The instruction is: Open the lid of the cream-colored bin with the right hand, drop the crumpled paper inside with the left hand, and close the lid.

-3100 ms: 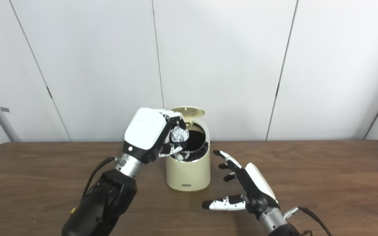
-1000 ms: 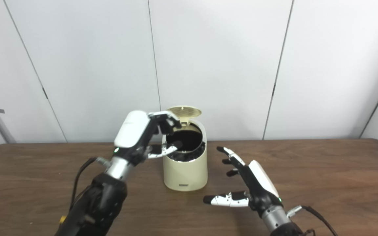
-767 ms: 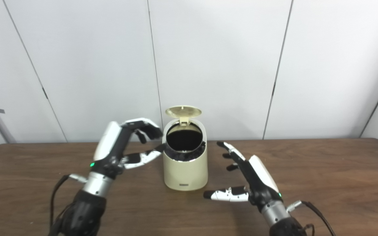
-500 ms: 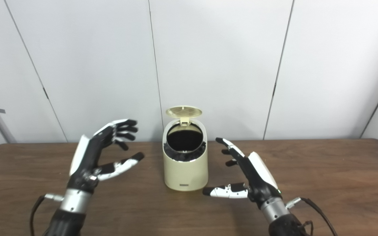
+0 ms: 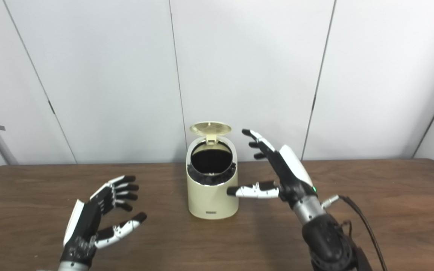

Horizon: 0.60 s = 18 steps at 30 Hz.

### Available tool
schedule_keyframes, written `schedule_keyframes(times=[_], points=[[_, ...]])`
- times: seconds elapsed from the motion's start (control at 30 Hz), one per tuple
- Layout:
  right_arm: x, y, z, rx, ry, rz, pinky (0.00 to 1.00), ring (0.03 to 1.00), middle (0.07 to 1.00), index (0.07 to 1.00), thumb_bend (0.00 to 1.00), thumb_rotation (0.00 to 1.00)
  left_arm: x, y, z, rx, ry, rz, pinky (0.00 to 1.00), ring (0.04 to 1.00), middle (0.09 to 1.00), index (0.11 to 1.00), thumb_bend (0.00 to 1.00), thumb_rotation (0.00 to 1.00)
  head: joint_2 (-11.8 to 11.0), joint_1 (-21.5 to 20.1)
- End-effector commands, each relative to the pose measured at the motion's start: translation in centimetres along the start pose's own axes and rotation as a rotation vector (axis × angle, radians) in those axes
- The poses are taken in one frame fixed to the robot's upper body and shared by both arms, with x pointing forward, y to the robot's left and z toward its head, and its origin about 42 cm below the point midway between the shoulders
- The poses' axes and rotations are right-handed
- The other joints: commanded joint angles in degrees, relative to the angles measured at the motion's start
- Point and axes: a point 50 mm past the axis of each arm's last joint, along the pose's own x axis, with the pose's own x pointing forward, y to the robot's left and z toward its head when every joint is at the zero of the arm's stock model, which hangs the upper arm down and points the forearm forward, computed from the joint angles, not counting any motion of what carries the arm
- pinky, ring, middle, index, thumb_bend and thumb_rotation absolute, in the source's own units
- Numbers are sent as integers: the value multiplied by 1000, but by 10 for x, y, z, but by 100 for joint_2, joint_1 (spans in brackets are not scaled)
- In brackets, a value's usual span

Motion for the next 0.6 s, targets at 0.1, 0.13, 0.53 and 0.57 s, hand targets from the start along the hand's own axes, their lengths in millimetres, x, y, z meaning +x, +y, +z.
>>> schedule_keyframes(times=[0.1, 0.13, 0.53, 0.57], points=[[38, -27, 33, -27, -122, -37, 780, 895, 932, 911, 788, 308, -2, 0, -1, 1, -52, -2, 525, 645, 717, 772, 651, 44, -11, 2], [43, -30, 35, -36, -128, -35, 779, 902, 939, 910, 790, 309, -4, 0, -2, 3, -48, -7, 524, 646, 716, 769, 653, 43, -14, 3], [87, -44, 57, -222, -166, 34, 764, 896, 922, 904, 701, 453, -9, -4, -7, 13, -32, -23, 531, 648, 707, 762, 674, 40, -20, 41], [89, -44, 58, -240, -170, 41, 796, 905, 920, 896, 669, 505, -9, -4, -7, 13, -34, -25, 532, 648, 706, 764, 673, 39, -20, 41]])
